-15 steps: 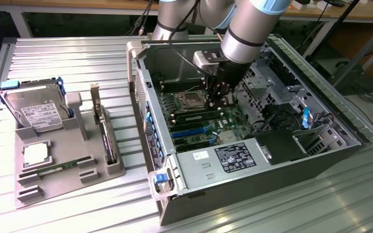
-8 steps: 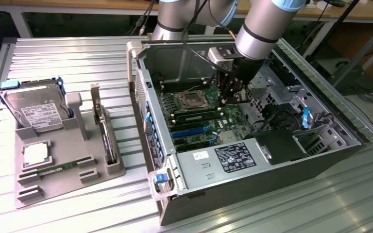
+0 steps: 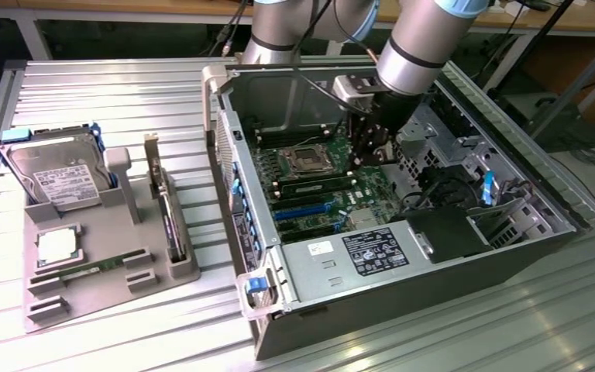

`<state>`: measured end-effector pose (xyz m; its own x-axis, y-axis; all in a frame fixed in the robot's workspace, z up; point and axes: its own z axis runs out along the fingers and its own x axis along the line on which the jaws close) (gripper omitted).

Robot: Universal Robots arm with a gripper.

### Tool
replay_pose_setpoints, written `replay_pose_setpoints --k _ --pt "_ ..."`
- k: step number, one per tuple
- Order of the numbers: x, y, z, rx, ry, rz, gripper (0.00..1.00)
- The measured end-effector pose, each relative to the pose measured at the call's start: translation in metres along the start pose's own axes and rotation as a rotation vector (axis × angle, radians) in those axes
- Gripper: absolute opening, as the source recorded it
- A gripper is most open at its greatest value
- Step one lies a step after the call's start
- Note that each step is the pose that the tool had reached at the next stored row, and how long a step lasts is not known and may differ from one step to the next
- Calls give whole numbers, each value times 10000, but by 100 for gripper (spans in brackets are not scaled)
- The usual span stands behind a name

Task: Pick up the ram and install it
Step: 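Press down the ram until it locks into place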

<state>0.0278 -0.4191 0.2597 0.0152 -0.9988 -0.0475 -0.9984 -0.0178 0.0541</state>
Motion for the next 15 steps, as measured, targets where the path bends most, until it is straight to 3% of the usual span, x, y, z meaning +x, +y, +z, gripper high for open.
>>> replay_pose_setpoints --k 1,9,11,15 --pt "-15 2 5 21 -35 0 10" --pt "-10 -35 221 23 -29 89 10" --pt "-5 -41 280 18 68 93 10" --pt "-14 42 151 33 71 96 10"
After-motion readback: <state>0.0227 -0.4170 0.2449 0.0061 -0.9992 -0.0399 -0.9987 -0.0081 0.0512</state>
